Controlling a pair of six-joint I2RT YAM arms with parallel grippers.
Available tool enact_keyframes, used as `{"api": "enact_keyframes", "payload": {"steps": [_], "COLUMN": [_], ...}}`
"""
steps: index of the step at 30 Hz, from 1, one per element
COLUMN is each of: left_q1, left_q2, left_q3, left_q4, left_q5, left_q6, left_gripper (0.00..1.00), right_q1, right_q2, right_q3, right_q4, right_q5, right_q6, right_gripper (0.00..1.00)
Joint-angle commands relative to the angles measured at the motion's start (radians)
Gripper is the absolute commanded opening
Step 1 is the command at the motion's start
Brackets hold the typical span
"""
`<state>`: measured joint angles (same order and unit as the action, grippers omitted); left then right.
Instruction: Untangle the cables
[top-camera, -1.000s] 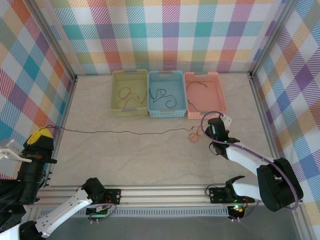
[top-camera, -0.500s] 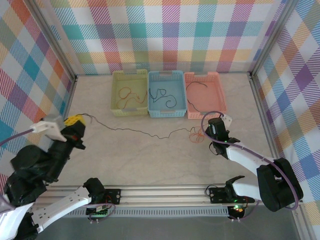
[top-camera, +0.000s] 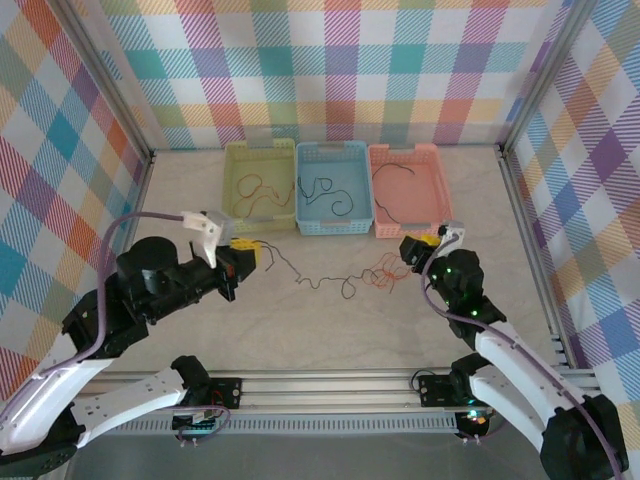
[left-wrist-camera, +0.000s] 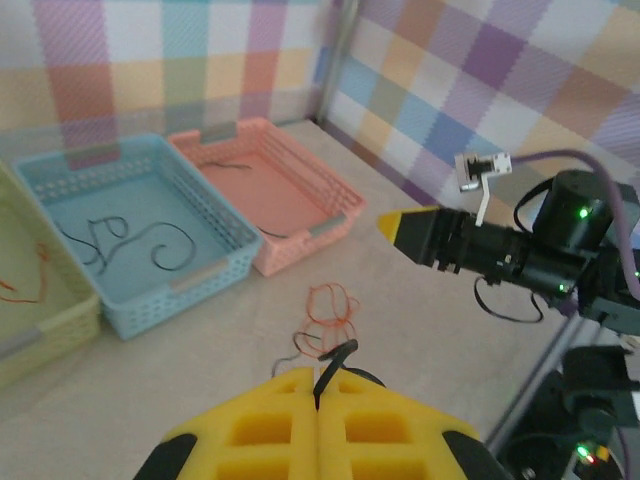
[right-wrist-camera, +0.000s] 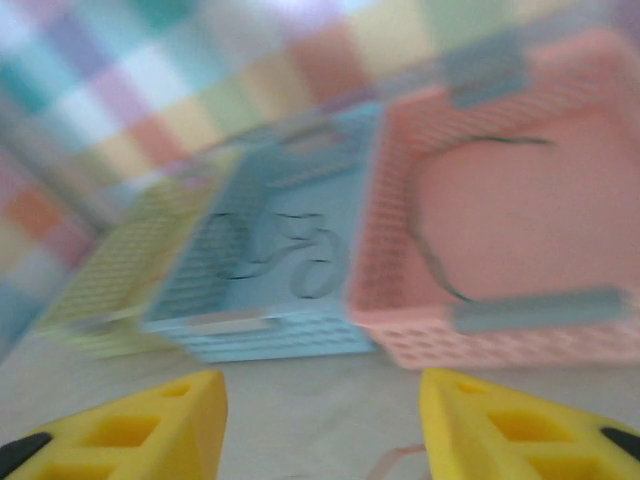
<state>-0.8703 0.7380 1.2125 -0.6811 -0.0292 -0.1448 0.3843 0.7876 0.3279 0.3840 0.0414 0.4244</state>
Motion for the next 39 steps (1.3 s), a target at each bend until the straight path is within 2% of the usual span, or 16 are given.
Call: {"api": "enact_keyframes", "payload": {"steps": [1, 2, 8, 11, 17, 19, 22, 23, 25, 26, 31, 32, 34, 35, 37, 39], "left_q1": [-0.010, -0.010, -0.010, -0.010, -0.010, -0.010, -0.010, -0.011, -0.011, -0.010, -0.011, -0.010, -0.010, -0.010, -0.011, -0.011], "left_q2": [0.015, 0.025, 0.058, 0.056, 0.080, 0.084, 0.080, 0.076, 0.064, 0.053, 0.008, 0.002, -0.005, -0.009, -0.024, -0.054], "left_q3": [-0.007, -0.002, 0.076, 0.108, 0.146, 0.145, 0.129, 0.119, 0.093, 0.077, -0.001, -0.018, -0.050, -0.066, -0.112, -0.171], "left_q4": [0.025, 0.029, 0.002, -0.009, -0.023, -0.021, -0.009, -0.002, 0.013, 0.023, 0.066, 0.064, 0.046, 0.039, 0.041, 0.060], "left_q5": [0.085, 0.090, 0.196, 0.238, 0.297, 0.301, 0.298, 0.292, 0.275, 0.264, 0.195, 0.158, 0.066, 0.029, -0.008, -0.025], "left_q6": [0.006, 0.010, -0.007, -0.018, -0.029, -0.027, -0.031, -0.037, -0.050, -0.056, -0.070, -0.072, -0.084, -0.088, -0.094, -0.106], "left_gripper": [0.00, 0.00, 0.00, 0.00, 0.00, 0.00, 0.00, 0.00, 0.00, 0.00, 0.00, 0.13, 0.55, 0.69, 0.82, 0.86], "right_q1": [0.037, 0.067, 0.283, 0.344, 0.416, 0.416, 0.418, 0.418, 0.417, 0.418, 0.416, 0.415, 0.412, 0.410, 0.411, 0.411], "right_q2": [0.046, 0.081, 0.310, 0.385, 0.492, 0.515, 0.523, 0.517, 0.493, 0.475, 0.368, 0.338, 0.287, 0.258, 0.210, 0.170], "right_q3": [-0.012, 0.000, 0.048, 0.076, 0.144, 0.148, 0.159, 0.159, 0.149, 0.138, 0.092, 0.094, 0.110, 0.129, 0.189, 0.249], "right_q4": [0.237, 0.278, 0.386, 0.386, 0.311, 0.320, 0.314, 0.314, 0.324, 0.334, 0.367, 0.351, 0.320, 0.293, 0.206, 0.130], "right_q5": [-0.376, -0.434, -0.569, -0.575, -0.585, -0.578, -0.557, -0.548, -0.504, -0.487, -0.360, -0.322, -0.288, -0.285, -0.285, -0.268], "right_q6": [-0.089, -0.118, -0.378, -0.430, -0.515, -0.515, -0.514, -0.509, -0.484, -0.481, -0.424, -0.388, -0.333, -0.306, -0.261, -0.227], "right_gripper": [0.58, 0.60, 0.73, 0.79, 0.80, 0.75, 0.55, 0.43, 0.11, 0.01, 0.00, 0.00, 0.00, 0.00, 0.00, 0.00]}}
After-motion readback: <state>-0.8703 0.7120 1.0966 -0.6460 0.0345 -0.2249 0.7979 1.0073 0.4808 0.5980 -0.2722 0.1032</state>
